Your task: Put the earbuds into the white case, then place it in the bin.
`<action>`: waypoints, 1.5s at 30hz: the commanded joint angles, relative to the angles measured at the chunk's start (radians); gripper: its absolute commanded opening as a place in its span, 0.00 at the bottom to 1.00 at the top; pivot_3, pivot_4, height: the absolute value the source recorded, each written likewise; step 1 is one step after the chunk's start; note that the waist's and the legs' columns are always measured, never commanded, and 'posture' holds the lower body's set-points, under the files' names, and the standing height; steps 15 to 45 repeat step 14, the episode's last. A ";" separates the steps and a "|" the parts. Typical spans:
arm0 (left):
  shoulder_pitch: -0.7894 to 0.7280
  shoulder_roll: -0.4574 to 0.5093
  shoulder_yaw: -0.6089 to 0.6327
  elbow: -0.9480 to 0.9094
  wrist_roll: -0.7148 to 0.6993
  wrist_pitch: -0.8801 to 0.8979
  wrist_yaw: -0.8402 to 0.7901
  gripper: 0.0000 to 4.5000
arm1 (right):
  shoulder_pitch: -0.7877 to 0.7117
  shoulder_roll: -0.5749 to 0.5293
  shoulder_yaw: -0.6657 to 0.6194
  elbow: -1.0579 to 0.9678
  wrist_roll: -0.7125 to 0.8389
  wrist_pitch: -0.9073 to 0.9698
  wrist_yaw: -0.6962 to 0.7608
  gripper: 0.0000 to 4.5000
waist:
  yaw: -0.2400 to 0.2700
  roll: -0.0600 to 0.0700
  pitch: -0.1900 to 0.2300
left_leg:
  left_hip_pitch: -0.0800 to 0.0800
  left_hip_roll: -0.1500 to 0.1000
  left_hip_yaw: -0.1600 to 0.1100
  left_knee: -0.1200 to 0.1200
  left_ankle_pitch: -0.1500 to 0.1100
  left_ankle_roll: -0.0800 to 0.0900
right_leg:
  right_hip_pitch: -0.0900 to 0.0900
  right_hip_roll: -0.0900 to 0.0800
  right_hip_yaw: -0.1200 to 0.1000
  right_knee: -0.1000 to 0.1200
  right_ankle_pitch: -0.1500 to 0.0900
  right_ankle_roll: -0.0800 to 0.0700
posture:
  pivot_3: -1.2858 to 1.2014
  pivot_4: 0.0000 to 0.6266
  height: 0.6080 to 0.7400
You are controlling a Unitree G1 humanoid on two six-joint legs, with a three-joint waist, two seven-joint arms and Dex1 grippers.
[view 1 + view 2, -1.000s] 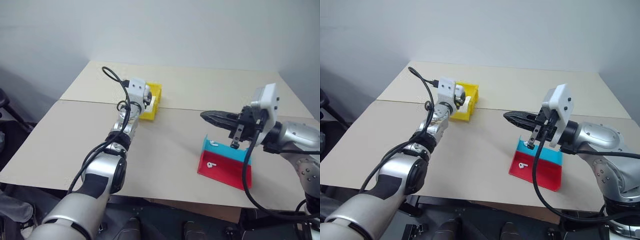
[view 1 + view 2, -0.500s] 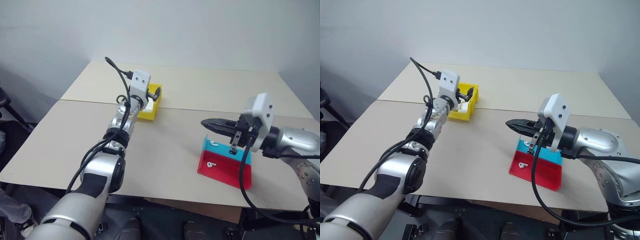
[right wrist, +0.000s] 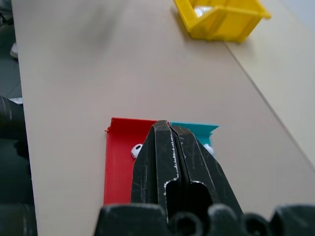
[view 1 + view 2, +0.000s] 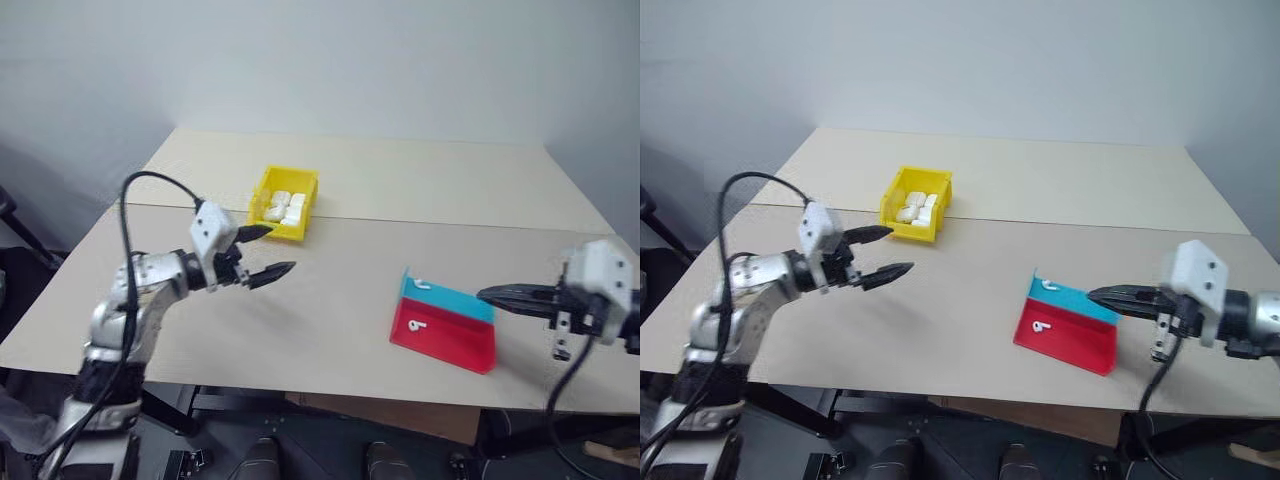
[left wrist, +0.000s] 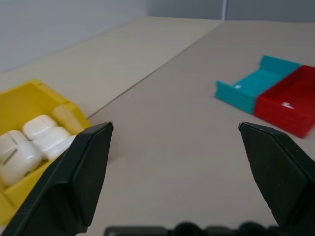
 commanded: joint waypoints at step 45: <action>0.349 0.249 0.315 -0.309 -0.210 0.144 -0.061 0.99 | 0.011 0.010 -0.003 0.150 -0.115 -0.301 0.069 0.00 | -0.026 0.000 0.000 | 0.005 0.001 0.004 -0.001 0.000 0.000 | -0.002 -0.004 0.000 -0.001 0.000 -0.001 | 0.52 0.24 1.00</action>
